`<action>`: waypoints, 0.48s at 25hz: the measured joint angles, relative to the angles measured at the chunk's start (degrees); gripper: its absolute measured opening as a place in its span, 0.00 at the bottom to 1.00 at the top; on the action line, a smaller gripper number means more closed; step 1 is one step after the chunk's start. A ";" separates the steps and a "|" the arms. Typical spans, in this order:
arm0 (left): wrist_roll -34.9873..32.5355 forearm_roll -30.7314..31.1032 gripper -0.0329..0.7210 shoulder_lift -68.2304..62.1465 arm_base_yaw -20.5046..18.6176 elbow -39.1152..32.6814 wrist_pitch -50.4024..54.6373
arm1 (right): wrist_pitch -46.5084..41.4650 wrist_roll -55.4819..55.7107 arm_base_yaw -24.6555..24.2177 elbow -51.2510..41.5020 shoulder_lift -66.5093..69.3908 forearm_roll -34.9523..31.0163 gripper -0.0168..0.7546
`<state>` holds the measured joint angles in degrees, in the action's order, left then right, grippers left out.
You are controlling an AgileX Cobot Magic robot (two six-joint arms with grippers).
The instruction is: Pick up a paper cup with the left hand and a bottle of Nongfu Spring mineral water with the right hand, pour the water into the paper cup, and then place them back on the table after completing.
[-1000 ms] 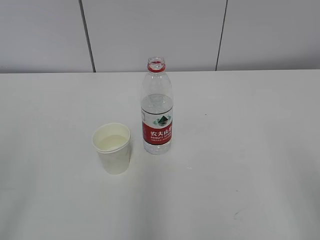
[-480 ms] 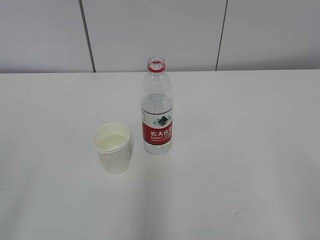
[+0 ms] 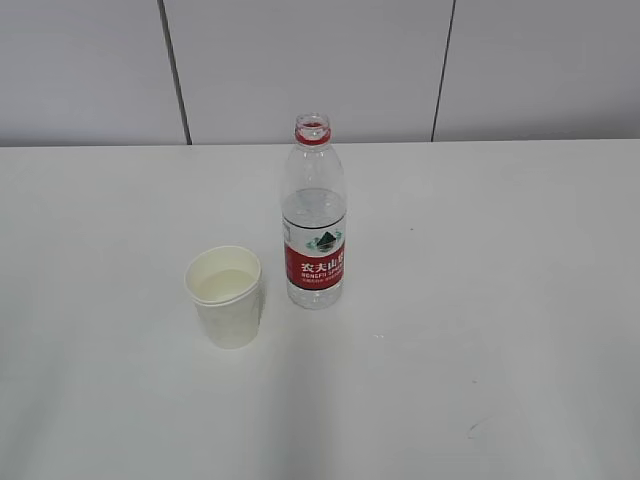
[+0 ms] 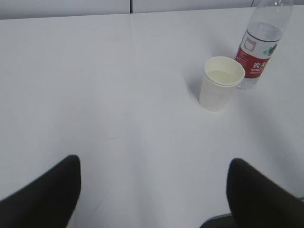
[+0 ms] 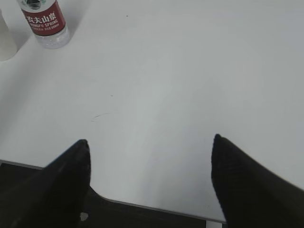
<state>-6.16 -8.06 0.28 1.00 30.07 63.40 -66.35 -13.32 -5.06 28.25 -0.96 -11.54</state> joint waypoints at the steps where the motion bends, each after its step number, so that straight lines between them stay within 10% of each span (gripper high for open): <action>1: 0.00 0.00 0.80 0.00 0.00 0.00 0.00 | 0.00 0.00 0.09 0.00 0.00 0.00 0.78; 12: 0.00 0.00 0.80 0.00 0.00 0.00 0.00 | 0.00 0.00 2.54 0.00 0.00 -0.03 0.78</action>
<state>-6.16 -8.06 0.28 1.00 30.07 63.40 -66.35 -13.32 -2.52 28.25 -0.96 -11.58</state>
